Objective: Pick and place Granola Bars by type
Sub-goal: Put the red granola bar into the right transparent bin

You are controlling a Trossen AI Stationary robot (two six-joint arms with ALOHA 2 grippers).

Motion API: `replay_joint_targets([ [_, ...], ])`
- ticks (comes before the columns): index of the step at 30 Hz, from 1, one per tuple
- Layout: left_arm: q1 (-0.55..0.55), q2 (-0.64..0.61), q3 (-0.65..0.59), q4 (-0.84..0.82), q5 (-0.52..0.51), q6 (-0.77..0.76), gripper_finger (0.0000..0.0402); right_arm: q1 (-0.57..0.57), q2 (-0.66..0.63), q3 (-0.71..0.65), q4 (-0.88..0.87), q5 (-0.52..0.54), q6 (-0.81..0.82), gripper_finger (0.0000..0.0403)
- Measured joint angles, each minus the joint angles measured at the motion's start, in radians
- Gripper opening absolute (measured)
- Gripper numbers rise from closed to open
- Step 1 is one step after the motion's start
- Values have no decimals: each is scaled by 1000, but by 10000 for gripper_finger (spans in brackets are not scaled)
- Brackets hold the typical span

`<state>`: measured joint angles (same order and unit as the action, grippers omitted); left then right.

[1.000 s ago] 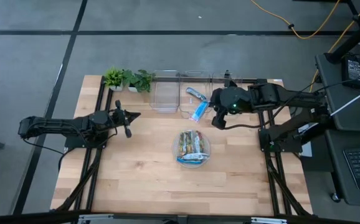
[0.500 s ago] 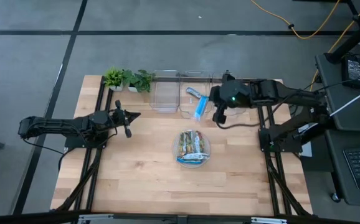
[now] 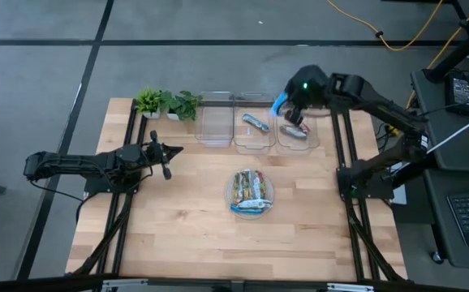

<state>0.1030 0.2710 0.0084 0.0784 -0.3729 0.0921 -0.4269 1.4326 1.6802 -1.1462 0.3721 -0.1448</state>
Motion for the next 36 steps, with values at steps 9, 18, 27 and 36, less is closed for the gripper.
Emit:
replay_joint_targets([
  [9, 0, 0, 0, 0, 0, 0, 4, -193, 0, 0, -10, -75, -23, 2],
  [18, 0, 0, 0, 0, 0, 0, 4, -294, 0, -92, -52, -81, -10, 3],
  [27, 0, 0, 0, 0, 0, 0, 4, -369, 0, -362, 90, -141, -14, 4],
  [36, 0, 0, 0, 0, 0, 0, 4, -390, 0, -548, 243, -217, -24, 4],
])
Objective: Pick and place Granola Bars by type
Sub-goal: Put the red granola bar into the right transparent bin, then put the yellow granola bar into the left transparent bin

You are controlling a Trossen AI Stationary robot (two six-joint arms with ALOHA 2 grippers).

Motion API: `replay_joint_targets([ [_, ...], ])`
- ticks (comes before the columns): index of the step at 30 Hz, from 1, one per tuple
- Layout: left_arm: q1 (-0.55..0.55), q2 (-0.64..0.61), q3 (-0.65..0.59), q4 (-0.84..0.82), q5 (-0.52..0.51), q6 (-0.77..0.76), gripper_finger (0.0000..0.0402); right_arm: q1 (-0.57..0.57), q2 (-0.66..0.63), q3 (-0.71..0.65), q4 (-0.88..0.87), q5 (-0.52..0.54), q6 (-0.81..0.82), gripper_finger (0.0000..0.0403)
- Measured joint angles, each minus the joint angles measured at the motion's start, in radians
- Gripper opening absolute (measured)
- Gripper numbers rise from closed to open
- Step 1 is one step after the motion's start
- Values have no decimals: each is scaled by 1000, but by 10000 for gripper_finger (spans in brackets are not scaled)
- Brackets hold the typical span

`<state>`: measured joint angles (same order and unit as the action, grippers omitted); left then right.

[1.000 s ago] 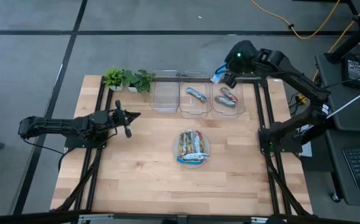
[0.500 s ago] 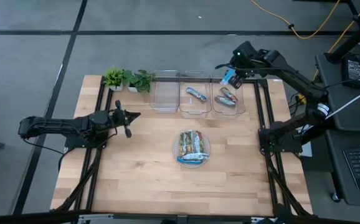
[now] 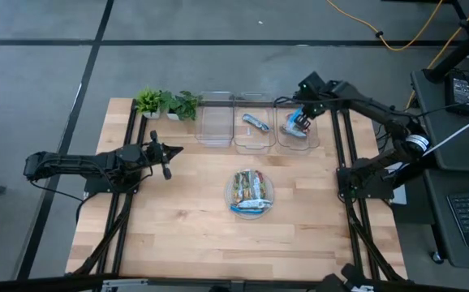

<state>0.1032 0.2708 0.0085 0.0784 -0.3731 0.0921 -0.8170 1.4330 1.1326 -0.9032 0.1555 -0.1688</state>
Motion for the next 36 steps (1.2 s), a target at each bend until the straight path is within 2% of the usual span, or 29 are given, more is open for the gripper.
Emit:
replay_joint_targets([
  [9, 0, 0, 0, 0, 0, 0, 4, -30, 0, -76, 132, 0, -27, 5],
  [17, 0, 0, 0, 0, 0, 0, 4, -53, 0, -76, 147, -1, -31, 24],
  [23, 0, 0, 0, 0, 0, 0, 4, -62, 0, -76, 161, 0, -24, 55],
  [32, 0, 0, 0, 0, 0, 0, 4, -62, 0, -76, 178, 0, -20, 133],
  [36, 0, 0, 0, 0, 0, 0, 4, -62, 0, -75, 195, 0, -22, 149],
])
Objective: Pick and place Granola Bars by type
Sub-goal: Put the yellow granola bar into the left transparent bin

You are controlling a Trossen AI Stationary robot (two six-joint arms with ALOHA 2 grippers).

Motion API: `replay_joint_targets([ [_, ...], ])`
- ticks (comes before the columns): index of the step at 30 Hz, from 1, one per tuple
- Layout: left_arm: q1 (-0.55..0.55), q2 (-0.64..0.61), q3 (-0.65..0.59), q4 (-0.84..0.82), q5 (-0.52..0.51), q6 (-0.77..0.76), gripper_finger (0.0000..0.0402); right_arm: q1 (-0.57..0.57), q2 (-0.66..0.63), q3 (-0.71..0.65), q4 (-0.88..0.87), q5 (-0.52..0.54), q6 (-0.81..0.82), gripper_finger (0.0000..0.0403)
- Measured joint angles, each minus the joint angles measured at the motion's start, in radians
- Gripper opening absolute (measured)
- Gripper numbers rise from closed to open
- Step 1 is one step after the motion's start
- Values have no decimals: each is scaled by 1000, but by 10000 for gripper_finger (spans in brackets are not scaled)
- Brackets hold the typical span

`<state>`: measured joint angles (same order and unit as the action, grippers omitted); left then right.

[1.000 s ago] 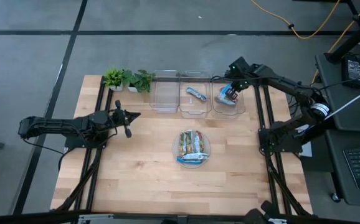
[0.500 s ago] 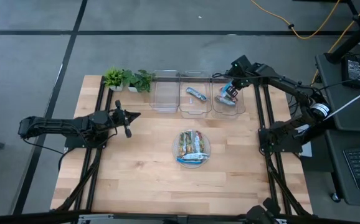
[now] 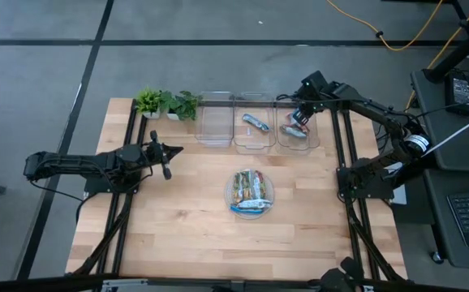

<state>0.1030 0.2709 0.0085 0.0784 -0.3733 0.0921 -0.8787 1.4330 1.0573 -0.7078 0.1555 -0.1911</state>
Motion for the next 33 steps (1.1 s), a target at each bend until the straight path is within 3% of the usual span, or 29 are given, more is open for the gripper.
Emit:
replay_joint_targets([
  [13, 0, 0, 0, 0, 0, 0, 4, 124, 0, 0, 51, 0, -28, 152],
  [30, 0, 0, 0, 0, 0, 0, 4, 486, -45, 0, 51, 3, 2, 152],
  [33, 0, 0, 0, 0, 0, 0, 4, 571, -79, 6, 55, 66, 2, 152],
])
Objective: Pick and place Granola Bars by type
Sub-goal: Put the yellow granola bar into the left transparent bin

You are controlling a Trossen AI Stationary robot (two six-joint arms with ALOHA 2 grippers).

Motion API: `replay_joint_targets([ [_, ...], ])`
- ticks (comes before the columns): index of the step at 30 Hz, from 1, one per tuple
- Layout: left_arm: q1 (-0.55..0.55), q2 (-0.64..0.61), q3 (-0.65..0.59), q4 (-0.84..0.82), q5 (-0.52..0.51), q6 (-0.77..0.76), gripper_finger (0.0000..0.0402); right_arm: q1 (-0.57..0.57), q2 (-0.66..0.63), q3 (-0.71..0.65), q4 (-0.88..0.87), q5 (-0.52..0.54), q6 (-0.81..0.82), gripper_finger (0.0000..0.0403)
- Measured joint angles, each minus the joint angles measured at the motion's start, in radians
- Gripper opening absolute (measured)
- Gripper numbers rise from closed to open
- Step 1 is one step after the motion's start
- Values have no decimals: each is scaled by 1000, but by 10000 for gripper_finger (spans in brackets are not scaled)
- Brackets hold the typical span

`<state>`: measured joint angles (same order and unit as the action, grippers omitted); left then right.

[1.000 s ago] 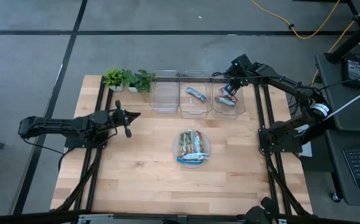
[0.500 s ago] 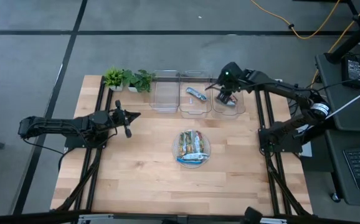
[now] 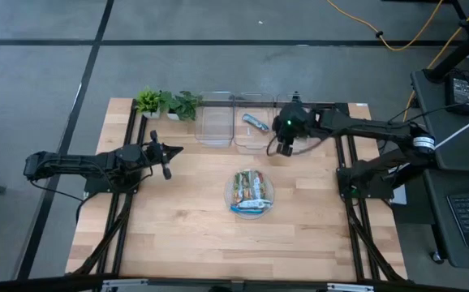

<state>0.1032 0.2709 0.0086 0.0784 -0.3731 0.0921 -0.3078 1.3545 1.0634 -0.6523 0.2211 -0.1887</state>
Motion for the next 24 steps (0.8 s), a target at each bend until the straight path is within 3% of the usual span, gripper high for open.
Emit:
replay_joint_targets([
  [4, 0, 0, 0, 0, 0, 0, 4, 119, -45, 2, -1, 14, 26, 152],
  [11, 0, 0, 0, 0, 0, 0, 4, 326, -54, 2, -5, -71, 88, 152],
  [24, 0, 0, 0, 0, 0, 0, 4, 676, -35, 3, 49, -75, 365, 152],
])
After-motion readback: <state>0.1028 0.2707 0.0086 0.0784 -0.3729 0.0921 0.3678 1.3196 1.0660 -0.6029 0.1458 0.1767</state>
